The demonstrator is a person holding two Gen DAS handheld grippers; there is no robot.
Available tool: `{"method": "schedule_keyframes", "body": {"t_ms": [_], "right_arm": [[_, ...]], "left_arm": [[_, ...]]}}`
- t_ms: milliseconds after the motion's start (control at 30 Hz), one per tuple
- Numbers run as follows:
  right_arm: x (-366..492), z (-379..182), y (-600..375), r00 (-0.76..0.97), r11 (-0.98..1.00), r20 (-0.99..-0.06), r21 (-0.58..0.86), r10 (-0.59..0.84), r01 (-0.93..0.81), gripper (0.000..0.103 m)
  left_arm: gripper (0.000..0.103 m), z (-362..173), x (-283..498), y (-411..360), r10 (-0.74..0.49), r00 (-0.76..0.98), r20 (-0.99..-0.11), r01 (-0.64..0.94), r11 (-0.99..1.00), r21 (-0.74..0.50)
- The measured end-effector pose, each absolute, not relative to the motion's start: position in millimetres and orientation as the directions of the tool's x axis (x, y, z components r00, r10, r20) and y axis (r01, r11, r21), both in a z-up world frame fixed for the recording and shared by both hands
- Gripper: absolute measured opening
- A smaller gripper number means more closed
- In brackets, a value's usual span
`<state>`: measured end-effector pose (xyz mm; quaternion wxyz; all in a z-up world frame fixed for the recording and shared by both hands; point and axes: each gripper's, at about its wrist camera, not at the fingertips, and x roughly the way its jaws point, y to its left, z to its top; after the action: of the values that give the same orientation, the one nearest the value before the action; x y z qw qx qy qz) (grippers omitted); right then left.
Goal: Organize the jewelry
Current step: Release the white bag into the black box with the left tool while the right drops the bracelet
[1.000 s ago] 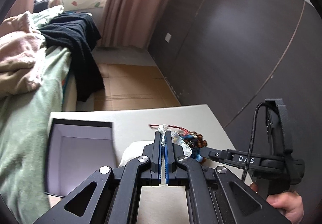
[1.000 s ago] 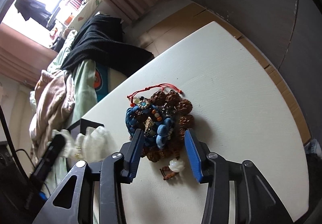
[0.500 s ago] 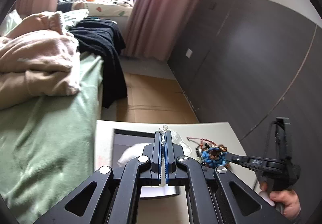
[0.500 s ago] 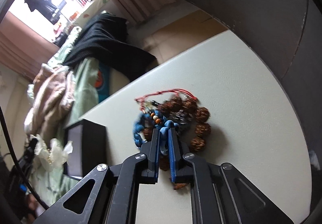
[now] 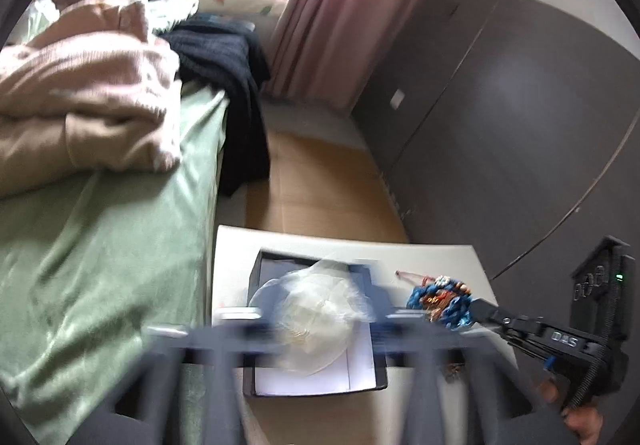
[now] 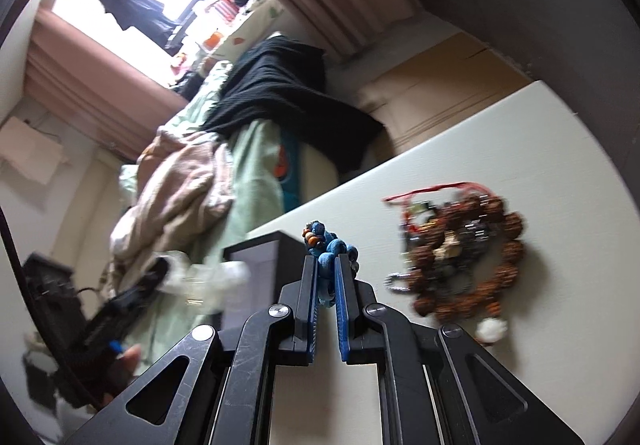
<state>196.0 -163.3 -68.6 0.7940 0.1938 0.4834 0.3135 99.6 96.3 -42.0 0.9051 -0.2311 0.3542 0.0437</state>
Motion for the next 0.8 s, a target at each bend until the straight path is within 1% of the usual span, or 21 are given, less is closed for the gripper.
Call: {"method": "schedule_keyframes", "body": {"t_ms": [33,200,433,500,567,600,633,667,700,800], "right_arm": [[195,-68,-160,0.331,0.719,-0.639,0.619,0.695,-0.316,0.01],[189,-64,-142,0.293,0.656,-0.587,0.665,0.755,-0.357,0.01],[181,-64,-114,0.226,0.576,-0.532,0.716,0.816,-0.396,0.01],[179,-66,-100,0.186,0.53,-0.501,0.744,0.845,-0.407,0.01],[178,-70,-85,0.152,0.519,-0.507,0.74,0.849,-0.427,0.011],[177,-74,-74,0.125,0.536,-0.541,0.724,0.832,-0.434,0.019],[178,-78,-69,0.104,0.55,-0.566,0.716,0.818,-0.429,0.041],[177,-81,-67,0.095,0.561,-0.581,0.713,0.809,-0.421,0.05],[176,-82,-69,0.115,0.574,-0.585,0.706,0.803,-0.414,0.055],[177,-74,-80,0.151,0.59,-0.588,0.69,0.795,-0.42,0.056]], "left_arm": [[0.091,-42,97,98,-0.088,0.762,-0.642,-0.24,0.882,-0.405],[0.091,-30,83,112,-0.042,0.801,-0.597,-0.268,0.867,-0.419],[0.091,-29,78,132,-0.013,0.802,-0.597,-0.313,0.842,-0.439],[0.091,-29,77,135,-0.009,0.804,-0.594,-0.318,0.839,-0.443],[0.091,-30,76,138,-0.01,0.805,-0.593,-0.323,0.831,-0.453],[0.091,-30,75,138,-0.01,0.805,-0.594,-0.324,0.831,-0.453],[0.091,-30,75,138,-0.008,0.804,-0.595,-0.325,0.831,-0.452],[0.091,-30,75,138,-0.008,0.804,-0.595,-0.325,0.831,-0.451],[0.091,-30,75,137,-0.009,0.805,-0.594,-0.323,0.832,-0.451],[0.091,-28,75,136,-0.01,0.808,-0.589,-0.318,0.835,-0.449]]}}
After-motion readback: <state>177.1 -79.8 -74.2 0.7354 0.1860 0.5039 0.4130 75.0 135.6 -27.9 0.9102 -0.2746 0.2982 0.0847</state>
